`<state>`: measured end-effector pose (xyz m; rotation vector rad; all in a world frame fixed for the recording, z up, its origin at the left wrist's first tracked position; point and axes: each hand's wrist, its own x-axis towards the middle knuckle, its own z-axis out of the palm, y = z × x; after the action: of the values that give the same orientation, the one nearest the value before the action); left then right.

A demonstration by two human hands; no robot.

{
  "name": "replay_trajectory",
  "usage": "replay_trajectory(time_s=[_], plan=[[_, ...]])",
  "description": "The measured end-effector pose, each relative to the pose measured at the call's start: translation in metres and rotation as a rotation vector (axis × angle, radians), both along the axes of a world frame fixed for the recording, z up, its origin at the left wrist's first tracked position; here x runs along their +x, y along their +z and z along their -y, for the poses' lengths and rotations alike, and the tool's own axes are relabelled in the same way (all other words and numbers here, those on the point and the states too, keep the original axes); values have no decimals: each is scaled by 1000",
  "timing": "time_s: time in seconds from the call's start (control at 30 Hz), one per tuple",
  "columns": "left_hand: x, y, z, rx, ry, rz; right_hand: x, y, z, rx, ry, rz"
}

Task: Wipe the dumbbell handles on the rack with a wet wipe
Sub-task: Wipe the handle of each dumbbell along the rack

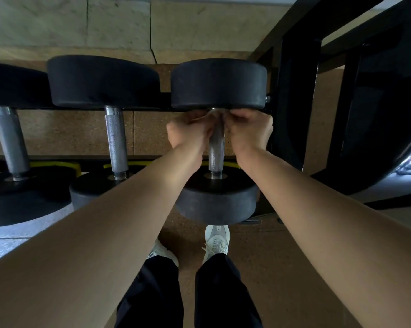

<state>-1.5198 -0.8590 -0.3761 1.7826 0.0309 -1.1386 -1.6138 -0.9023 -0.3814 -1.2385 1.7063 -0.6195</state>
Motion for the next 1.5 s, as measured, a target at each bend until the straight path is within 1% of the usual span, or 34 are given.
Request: replay_trajectory(time_s=[0.07,0.13,0.17,0.2,0.27,0.33,0.4,0.43,0.5,0.57,0.6,0.67,0.73,0.83,0.87,0.93,1.0,1.1,1.17,1.23,1.3,1.33,1.4,1.43,1.5], plan=[[-1,-6,4,27,6,66,9,-2,-1,127,-188,153],[-2,-9,4,4,12,35,13,-1,-4,252,-307,293],[-3,-10,2,-10,8,1,13,0,-6,283,-319,321],[-3,-8,0,-21,-3,-30,10,-1,-7,288,-294,311],[-2,-6,-9,-8,-61,-49,0,-1,-8,257,-161,202],[0,-7,-23,25,-149,-18,-15,2,-12,243,47,49],[4,-7,-38,28,-213,-6,-31,8,-18,267,241,-54],[7,-7,-45,7,-235,-14,-38,10,-21,281,304,-62],[12,-3,-56,-54,-276,-65,-49,15,-26,312,349,-12],[17,4,-62,-96,-327,-158,-53,20,-30,370,297,124],[20,7,-64,-101,-375,-182,-53,22,-32,423,239,235],[24,12,-68,-91,-521,-142,-50,25,-35,542,129,458],[28,15,-68,-88,-673,-60,-47,29,-35,617,30,590],[32,23,-67,-65,-827,39,-41,34,-33,642,-63,664],[33,26,-66,-57,-856,53,-38,37,-33,621,-60,651],[35,32,-64,-62,-887,51,-33,41,-32,540,-40,562],[36,40,-63,-75,-898,23,-30,47,-30,459,7,474],[37,49,-62,-87,-862,-39,-31,53,-26,436,72,444],[39,54,-63,-114,-760,-163,-33,58,-24,435,123,417],[40,57,-64,-182,-607,-357,-35,60,-23,432,212,407],[40,61,-66,-232,-443,-505,-40,61,-22,425,354,380],[40,61,-67,-234,-375,-543,-42,63,-21,414,432,346],[41,58,-69,-212,-320,-512,-45,66,-20,394,551,276],[40,56,-70,-194,-323,-443,-47,66,-19,381,589,238],[40,51,-71,-148,-360,-214,-48,67,-18,344,649,144]])
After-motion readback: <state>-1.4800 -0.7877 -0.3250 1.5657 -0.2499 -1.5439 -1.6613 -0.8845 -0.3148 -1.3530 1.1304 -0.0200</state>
